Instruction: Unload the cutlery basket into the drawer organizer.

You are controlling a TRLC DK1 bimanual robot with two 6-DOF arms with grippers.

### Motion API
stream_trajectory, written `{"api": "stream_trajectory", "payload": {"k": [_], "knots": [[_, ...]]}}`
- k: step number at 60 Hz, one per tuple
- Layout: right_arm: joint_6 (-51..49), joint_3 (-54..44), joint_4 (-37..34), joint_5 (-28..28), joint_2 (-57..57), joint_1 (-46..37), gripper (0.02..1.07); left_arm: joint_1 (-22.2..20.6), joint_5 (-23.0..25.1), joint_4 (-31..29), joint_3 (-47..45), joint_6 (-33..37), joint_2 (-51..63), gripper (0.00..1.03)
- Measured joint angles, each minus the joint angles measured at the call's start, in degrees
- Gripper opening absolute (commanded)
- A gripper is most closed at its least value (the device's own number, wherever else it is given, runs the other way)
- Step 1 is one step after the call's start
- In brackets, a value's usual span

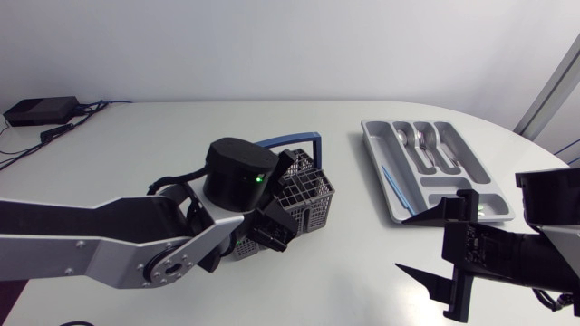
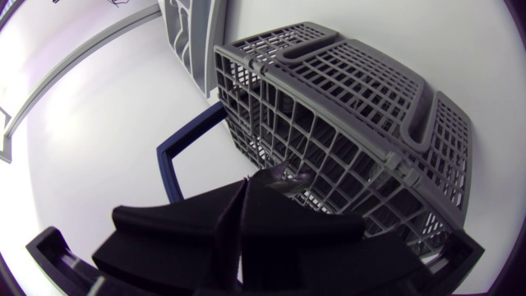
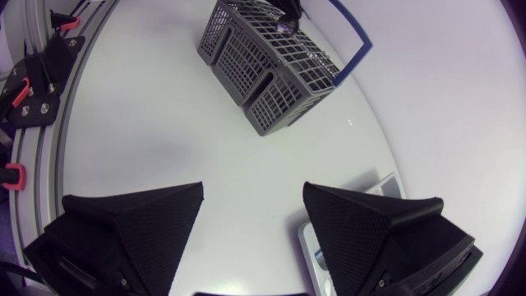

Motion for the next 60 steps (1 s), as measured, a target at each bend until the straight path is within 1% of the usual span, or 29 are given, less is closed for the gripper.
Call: {"api": "stream_trajectory", "payload": {"k": [13,35,60], "knots": [[0.22,-0.50,-0.28,-0.09,-1.11,0.61,0.89,-0.20,0.00,3.23,-1.42,-0.17,-1.40,0.13],[2.56,-0.50,-0.42,0.15,-1.40,3.43,0.89,-0.20,0.00,3.26,-2.12,0.02,-5.33,0.14],[3.41,-0.50,-0.39,0.39,-1.40,4.57,0.89,-0.90,-0.20,3.23,-2.12,0.50,-8.90,0.14]]}}
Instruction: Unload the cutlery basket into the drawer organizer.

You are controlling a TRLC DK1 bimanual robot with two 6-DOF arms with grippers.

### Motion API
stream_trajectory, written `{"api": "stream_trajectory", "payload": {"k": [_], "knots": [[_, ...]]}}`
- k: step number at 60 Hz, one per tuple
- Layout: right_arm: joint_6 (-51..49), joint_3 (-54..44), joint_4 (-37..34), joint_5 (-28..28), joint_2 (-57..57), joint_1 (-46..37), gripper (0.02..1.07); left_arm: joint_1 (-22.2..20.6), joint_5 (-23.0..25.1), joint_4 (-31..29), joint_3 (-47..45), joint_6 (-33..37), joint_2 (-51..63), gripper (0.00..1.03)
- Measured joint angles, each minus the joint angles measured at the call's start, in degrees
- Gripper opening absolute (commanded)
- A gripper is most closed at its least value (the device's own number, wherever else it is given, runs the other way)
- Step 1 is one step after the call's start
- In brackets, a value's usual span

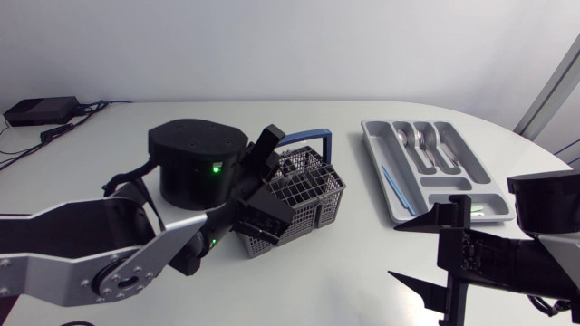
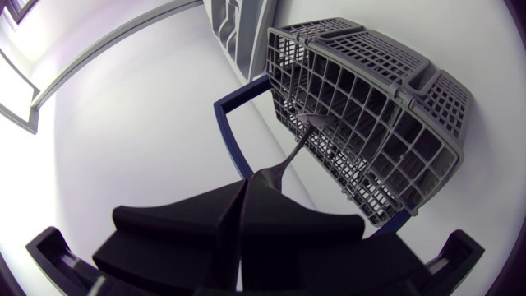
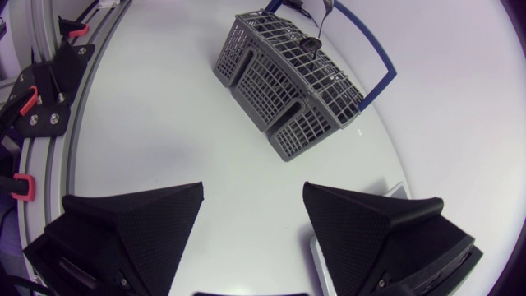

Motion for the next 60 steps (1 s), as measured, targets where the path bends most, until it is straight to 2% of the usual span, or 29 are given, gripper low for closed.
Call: {"api": "stream_trajectory", "payload": {"k": [38,44,47,55,60], "knots": [[4.57,0.02,2.10,2.43,0.04,4.92,0.89,-0.33,-1.07,-0.83,-1.46,1.40,-8.96,0.14],[7.21,0.04,3.98,2.40,-0.22,5.22,0.89,-1.92,-1.73,-4.87,-1.46,-0.15,-10.49,0.14],[8.70,0.07,5.16,2.36,-0.92,5.22,0.89,-2.99,-2.38,-9.44,-0.81,-2.80,-10.99,0.14],[13.35,0.20,8.72,2.36,-4.20,6.03,0.89,-5.38,-2.56,-25.57,5.01,-15.47,-10.43,0.14],[16.15,0.24,10.19,3.32,-5.88,7.91,0.89,-6.45,-2.58,-30.18,9.33,-22.88,-9.22,0.14]]}}
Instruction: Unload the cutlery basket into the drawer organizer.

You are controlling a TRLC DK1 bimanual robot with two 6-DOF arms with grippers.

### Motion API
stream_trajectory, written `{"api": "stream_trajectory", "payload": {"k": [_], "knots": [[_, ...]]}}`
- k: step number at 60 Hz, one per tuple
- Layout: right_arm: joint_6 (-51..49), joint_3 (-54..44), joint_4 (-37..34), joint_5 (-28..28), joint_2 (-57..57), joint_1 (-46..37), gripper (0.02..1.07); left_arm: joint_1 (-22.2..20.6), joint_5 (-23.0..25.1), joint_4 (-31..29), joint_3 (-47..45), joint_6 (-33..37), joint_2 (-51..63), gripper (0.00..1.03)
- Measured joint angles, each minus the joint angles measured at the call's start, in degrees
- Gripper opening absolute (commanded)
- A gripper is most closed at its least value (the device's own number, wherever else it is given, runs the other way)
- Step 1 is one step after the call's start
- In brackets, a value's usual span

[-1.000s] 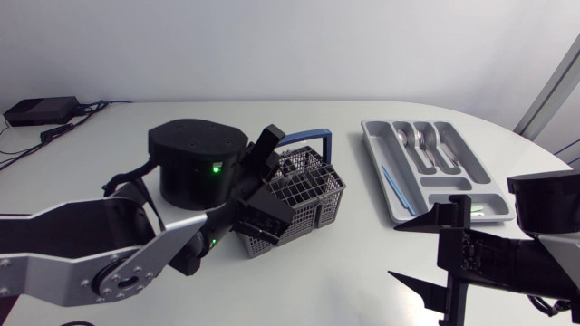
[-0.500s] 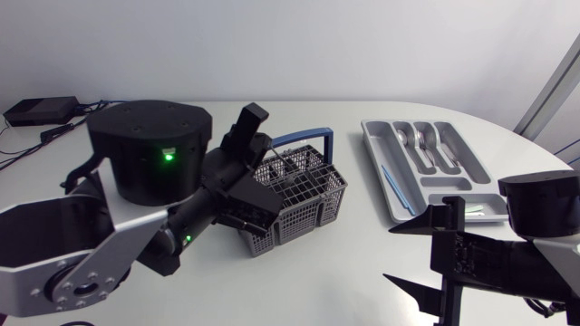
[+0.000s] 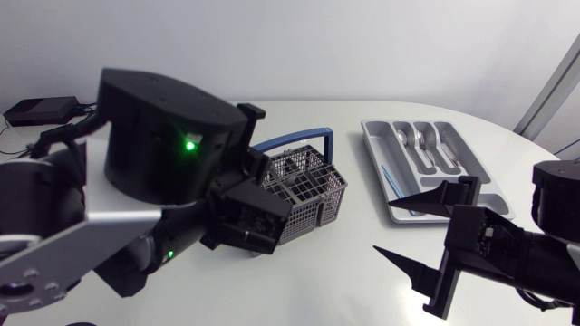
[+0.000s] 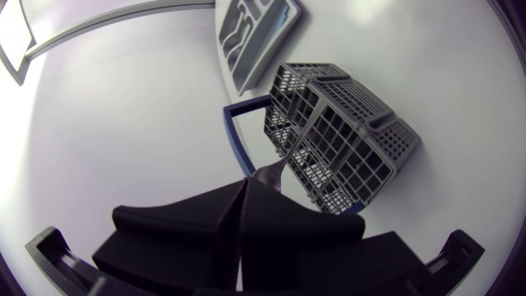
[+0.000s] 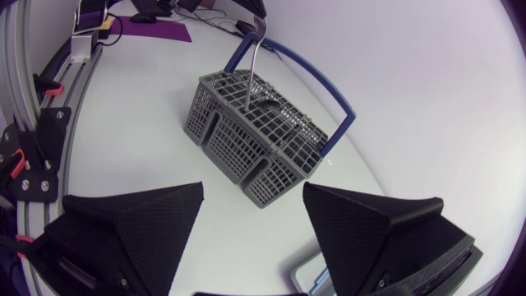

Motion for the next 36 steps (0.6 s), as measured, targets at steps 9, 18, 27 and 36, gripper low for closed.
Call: {"api": "stream_trajectory", "payload": {"k": [9,18,27,36], "knots": [[4.15,0.00,3.19,3.82,-0.55,4.63,0.89,-0.46,-0.02,-2.10,4.68,-7.96,2.27,0.14],[7.78,0.02,7.41,8.46,-0.55,7.82,0.89,-0.48,0.00,-10.97,10.84,-17.27,6.10,0.14],[9.99,0.04,12.11,16.74,-0.37,15.43,0.87,-0.46,2.03,-19.47,18.25,-27.85,11.02,0.14],[10.84,0.04,16.02,23.17,1.42,21.99,0.81,-0.22,6.25,-26.25,24.11,-37.70,15.10,0.14]]}}
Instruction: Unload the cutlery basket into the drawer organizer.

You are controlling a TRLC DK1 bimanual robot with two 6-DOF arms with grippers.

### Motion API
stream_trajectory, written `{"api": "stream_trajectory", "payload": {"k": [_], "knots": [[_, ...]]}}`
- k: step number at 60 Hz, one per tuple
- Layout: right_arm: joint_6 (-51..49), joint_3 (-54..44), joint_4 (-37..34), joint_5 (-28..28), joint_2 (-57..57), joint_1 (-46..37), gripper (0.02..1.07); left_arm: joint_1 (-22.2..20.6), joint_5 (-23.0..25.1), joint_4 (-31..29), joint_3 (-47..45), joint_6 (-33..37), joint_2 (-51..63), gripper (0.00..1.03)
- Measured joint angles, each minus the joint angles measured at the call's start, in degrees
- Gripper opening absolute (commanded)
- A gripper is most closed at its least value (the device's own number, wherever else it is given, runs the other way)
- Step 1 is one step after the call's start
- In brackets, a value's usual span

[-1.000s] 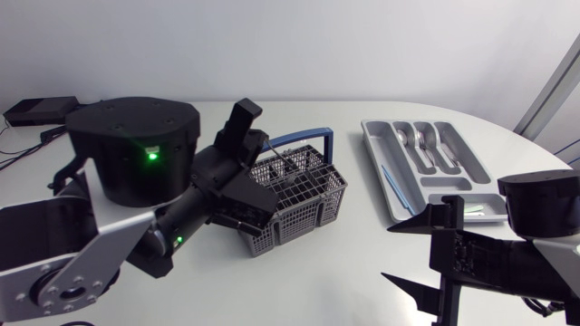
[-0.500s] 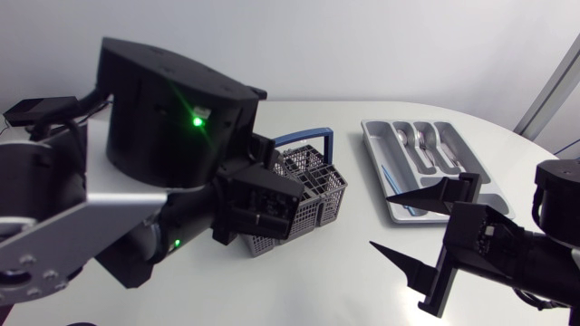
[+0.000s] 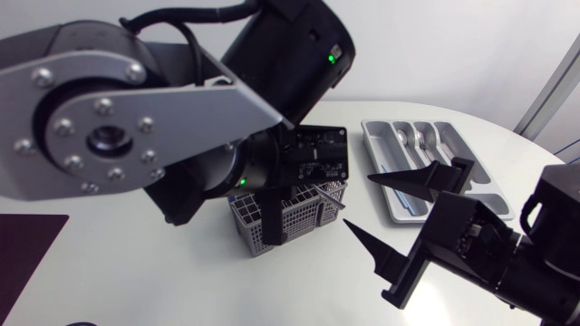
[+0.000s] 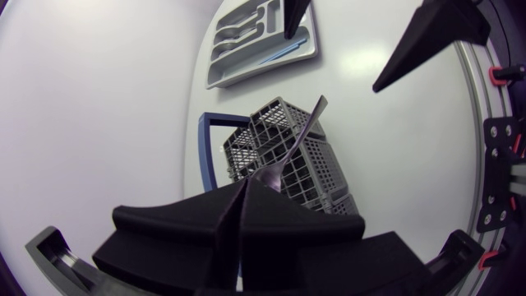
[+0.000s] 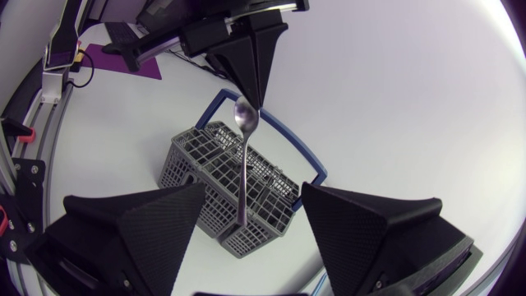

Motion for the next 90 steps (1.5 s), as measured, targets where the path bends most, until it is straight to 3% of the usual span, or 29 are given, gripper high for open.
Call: {"api": "stream_trajectory", "payload": {"k": [10,21,27,36,44,68,90], "knots": [[0.02,0.02,3.45,1.05,3.17,1.16,0.70,1.31,6.54,-6.67,5.60,-7.61,2.78,0.14],[-0.04,0.02,7.30,4.85,7.32,4.83,0.64,2.97,12.52,-10.93,10.34,-12.66,4.09,0.14],[-0.31,0.02,9.44,6.56,9.66,5.75,0.50,3.43,15.67,-13.14,12.00,-14.58,4.72,0.14],[-1.95,0.11,12.00,8.39,12.35,6.54,0.39,4.44,19.19,-15.41,12.87,-16.48,5.49,0.14],[-2.64,0.35,12.90,8.94,14.34,6.64,0.37,4.87,19.78,-16.15,12.87,-16.94,5.73,0.14],[-2.67,1.42,12.79,9.18,16.15,7.28,0.08,4.92,20.68,-16.31,12.90,-17.11,5.99,0.14],[-2.64,1.42,10.64,9.42,14.73,7.39,0.08,4.85,21.07,-16.90,14.16,-18.21,6.43,0.20]]}}
